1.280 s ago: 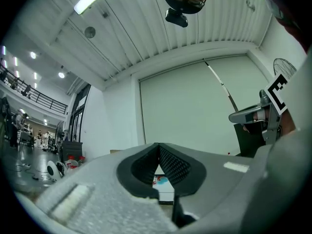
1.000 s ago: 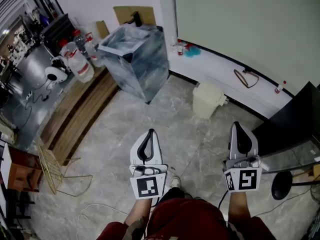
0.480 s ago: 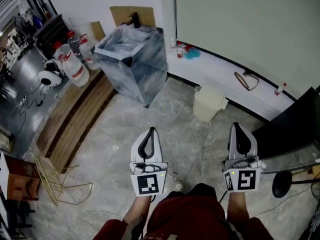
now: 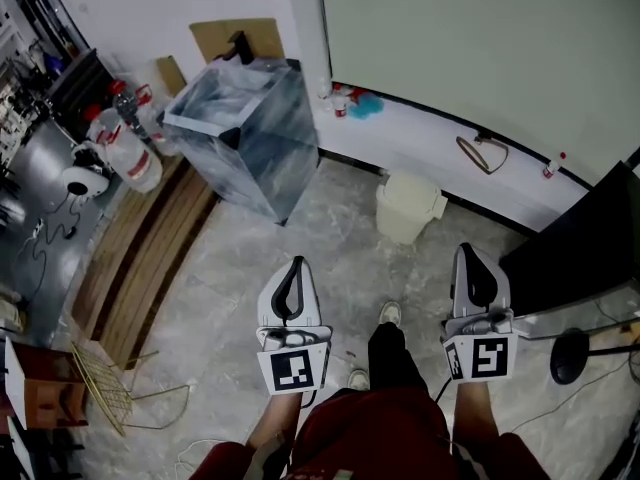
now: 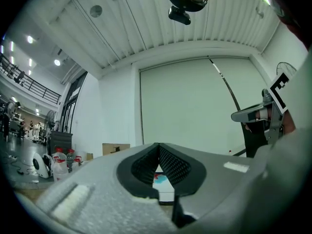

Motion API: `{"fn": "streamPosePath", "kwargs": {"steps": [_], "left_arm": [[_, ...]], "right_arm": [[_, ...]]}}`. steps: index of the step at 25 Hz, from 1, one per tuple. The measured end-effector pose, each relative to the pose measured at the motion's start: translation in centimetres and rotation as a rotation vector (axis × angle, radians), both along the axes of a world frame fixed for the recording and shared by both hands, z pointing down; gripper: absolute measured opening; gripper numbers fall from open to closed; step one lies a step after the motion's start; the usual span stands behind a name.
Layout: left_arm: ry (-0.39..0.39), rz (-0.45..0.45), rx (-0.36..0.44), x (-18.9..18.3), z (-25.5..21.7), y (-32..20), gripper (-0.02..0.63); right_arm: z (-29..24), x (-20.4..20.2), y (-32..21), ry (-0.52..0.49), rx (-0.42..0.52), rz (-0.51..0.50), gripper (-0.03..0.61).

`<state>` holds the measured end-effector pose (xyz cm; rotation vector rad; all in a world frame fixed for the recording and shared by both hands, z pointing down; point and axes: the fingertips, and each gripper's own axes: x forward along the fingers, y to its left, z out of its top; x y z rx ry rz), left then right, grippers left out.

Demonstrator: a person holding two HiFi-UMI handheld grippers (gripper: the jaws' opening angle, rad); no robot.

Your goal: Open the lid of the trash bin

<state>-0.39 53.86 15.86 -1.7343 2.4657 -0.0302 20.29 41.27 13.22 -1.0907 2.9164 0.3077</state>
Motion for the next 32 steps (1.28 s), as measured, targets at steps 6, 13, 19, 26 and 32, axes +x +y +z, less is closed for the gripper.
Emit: {"fn": "streamPosePath", "kwargs": {"steps": [6,13,19,26,32], "left_arm": [[-0.028,0.024,-0.015,-0.3,-0.3,-6.3,0.005],[-0.034,0.049,-0.026,-0.9,-1.3,-14.7,0.005],[-0.044,0.081,-0.04,-0.2,-1.6,-21.8,0.005],[-0.057,0.115,-0.064,0.5,-1.3,-28.8,0.005],[-0.065,0.138,-0.072,1.1,-1.3,-33.0,0.005]], "right_arm": [[0.7,-0.5,-6.3,-0.019,-0.022,0.012,0.001],[0.8,-1.9,-13.6,-0.011,-0.041,0.003,0.0],[1.4,-1.5,-20.2,-0.017,-0.061,0.023,0.001],[2.5,-0.7,-27.0,-0.031,-0.079,0.048,0.0],[2.7,-0.5,-31.1,-0.052,-0.082,0.059,0.0]]}}
